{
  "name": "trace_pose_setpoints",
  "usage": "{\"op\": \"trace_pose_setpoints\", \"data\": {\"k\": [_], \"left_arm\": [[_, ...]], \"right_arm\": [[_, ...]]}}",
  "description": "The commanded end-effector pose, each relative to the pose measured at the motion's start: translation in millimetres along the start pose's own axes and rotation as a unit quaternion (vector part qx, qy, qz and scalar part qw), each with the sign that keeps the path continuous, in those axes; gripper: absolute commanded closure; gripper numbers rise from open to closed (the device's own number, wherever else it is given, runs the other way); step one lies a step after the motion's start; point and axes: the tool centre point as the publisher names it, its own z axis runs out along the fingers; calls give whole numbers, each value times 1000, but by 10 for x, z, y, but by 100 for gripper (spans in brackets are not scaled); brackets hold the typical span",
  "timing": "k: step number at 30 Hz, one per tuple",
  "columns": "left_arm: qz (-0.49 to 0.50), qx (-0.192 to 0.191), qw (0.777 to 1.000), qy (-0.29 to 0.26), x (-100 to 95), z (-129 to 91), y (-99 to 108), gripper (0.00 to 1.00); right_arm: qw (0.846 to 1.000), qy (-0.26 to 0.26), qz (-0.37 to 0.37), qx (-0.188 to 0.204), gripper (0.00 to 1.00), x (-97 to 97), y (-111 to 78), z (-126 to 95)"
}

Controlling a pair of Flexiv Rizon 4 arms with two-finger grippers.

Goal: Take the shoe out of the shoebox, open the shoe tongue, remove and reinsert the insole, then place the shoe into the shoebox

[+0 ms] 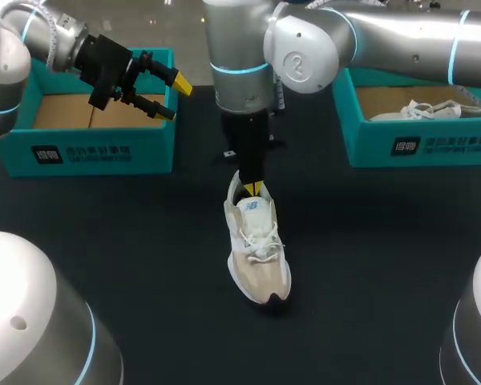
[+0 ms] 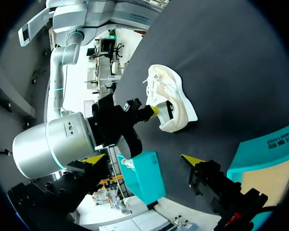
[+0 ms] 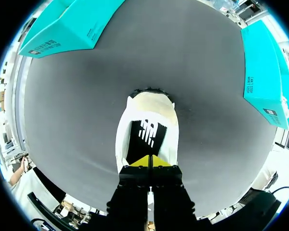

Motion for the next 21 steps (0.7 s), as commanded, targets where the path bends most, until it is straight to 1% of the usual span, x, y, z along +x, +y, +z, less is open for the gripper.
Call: {"op": "trace_pose_setpoints", "data": {"k": [1,2,5,21], "left_arm": [[0,0,1000,1,-1,-3,-1,0],[0,0,1000,1,-1,-3,-1,0],[0,0,1000,1,-1,-3,-1,0],[0,0,1000,1,-1,-3,-1,0]], "right_arm": [[1000,3,1,24,100,38,147,40],[1000,1,0,30,100,43,158,47],[1000,-13,5,16,100,60,173,28],[1000,-13,5,16,100,60,173,28]]}}
